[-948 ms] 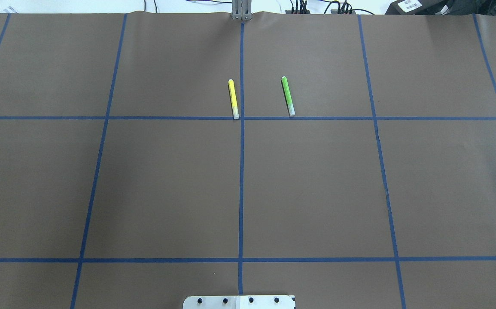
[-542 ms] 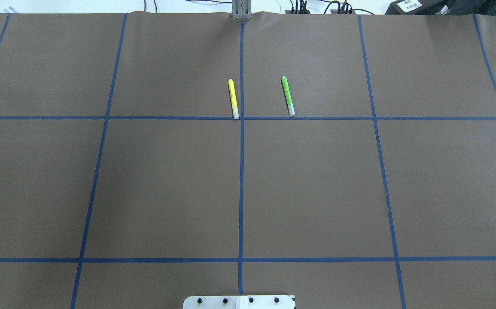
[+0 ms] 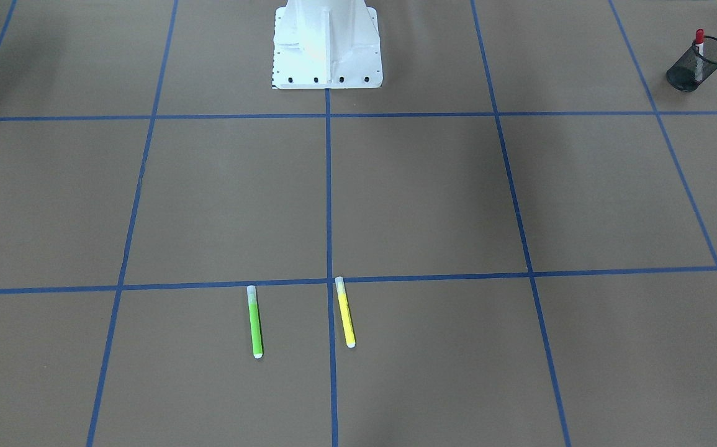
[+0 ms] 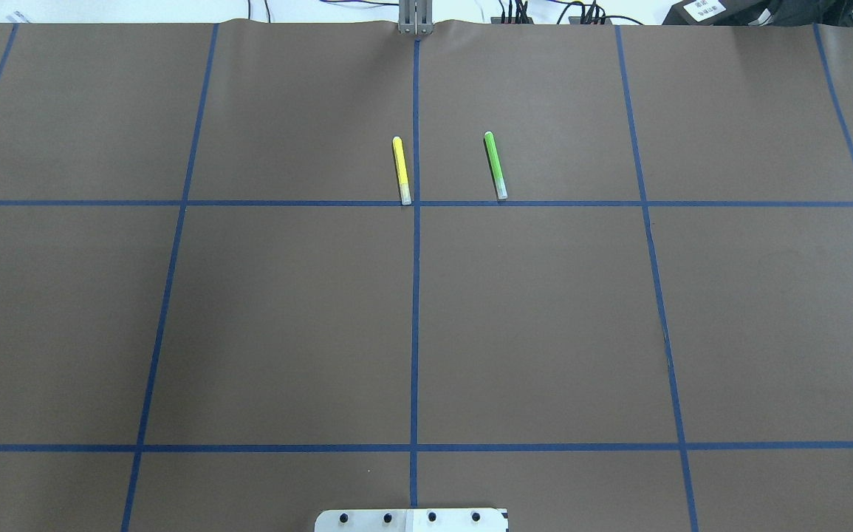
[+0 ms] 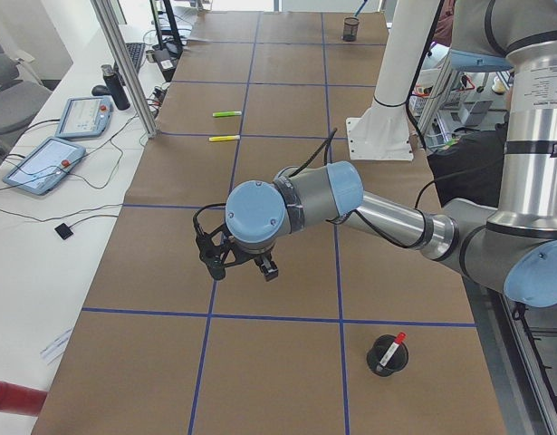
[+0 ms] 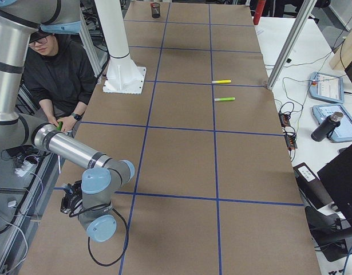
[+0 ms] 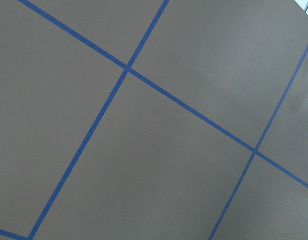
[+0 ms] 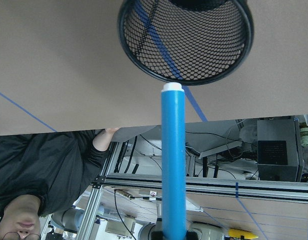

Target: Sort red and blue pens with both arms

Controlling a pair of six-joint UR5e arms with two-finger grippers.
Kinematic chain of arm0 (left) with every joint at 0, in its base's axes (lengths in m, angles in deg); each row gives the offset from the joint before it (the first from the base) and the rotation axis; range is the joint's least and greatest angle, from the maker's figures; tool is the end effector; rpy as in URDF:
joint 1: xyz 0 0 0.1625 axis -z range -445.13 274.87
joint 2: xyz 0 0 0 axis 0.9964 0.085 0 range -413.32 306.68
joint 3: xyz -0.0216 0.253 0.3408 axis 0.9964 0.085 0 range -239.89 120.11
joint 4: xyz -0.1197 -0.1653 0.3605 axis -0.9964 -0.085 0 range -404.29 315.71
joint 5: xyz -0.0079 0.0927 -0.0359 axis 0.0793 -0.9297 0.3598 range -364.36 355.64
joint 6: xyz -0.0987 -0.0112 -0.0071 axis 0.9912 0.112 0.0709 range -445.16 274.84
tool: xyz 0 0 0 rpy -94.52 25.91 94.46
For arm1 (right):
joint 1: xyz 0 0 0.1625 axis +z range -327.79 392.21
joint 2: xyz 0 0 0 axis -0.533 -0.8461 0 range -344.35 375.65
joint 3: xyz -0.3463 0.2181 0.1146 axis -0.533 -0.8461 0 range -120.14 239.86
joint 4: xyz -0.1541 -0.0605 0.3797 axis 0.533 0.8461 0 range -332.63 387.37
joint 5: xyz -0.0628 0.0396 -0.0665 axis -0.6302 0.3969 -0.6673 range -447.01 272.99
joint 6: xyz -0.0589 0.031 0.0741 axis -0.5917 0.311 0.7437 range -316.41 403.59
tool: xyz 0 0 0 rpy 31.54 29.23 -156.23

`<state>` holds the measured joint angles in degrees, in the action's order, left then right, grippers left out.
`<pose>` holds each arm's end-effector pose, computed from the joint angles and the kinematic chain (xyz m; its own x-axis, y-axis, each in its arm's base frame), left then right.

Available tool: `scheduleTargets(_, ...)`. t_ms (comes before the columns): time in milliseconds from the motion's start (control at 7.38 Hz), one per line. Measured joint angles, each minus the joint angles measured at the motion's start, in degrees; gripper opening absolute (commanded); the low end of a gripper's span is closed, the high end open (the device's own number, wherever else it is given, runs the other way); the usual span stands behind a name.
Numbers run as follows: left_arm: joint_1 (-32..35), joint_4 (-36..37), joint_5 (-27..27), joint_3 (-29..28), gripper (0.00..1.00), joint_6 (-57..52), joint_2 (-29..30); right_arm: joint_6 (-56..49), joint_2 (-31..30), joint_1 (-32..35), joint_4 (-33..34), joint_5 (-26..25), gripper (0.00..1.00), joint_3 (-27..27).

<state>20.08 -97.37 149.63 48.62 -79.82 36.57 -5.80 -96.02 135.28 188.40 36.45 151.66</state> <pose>-0.1608 -0.4247 0.5368 0.3235 -0.4741 -0.8189 0.2801 0.8746 -0.3957 0.1052 -0.1063 0.7891 0.4452 0.4839 0.7534 0.5246 0.5409 -0.6574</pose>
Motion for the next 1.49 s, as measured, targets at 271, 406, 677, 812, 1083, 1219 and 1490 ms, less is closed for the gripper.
scheduleTargets(271,0.0,-0.16,-0.03,0.36,1.0,-0.35,-0.66,0.16,1.88,-0.02,-0.11,0.16,0.83,-1.85)
scheduleTargets(406,0.0,-0.23,-0.06,0.4,1.0,-0.5,-0.84,0.1,3.95,-0.04,-0.13,0.02,1.0,-4.32)
scheduleTargets(677,0.05,-0.14,-0.04,1.87,1.0,-0.58,-1.4,0.16,6.66,-0.06,-1.12,-0.18,1.0,-7.48)
scheduleTargets(812,0.07,-0.17,-0.02,2.45,1.0,-0.59,-1.86,0.64,7.46,-0.06,-2.68,-0.21,1.0,-7.93)
scheduleTargets(1083,0.08,-0.44,-0.09,2.59,1.0,-0.65,-2.2,5.45,11.48,-0.07,-8.3,-0.18,1.0,-8.11)
scheduleTargets(1219,0.06,-1.16,-0.23,2.45,1.0,-0.69,-2.23,9.56,14.65,-0.07,-11.72,-0.16,1.0,-8.09)
scheduleTargets(1490,0.06,-3.0,-0.58,1.63,1.0,-0.76,-2.29,16.92,19.99,-0.15,-19.98,0.26,1.0,-7.85)
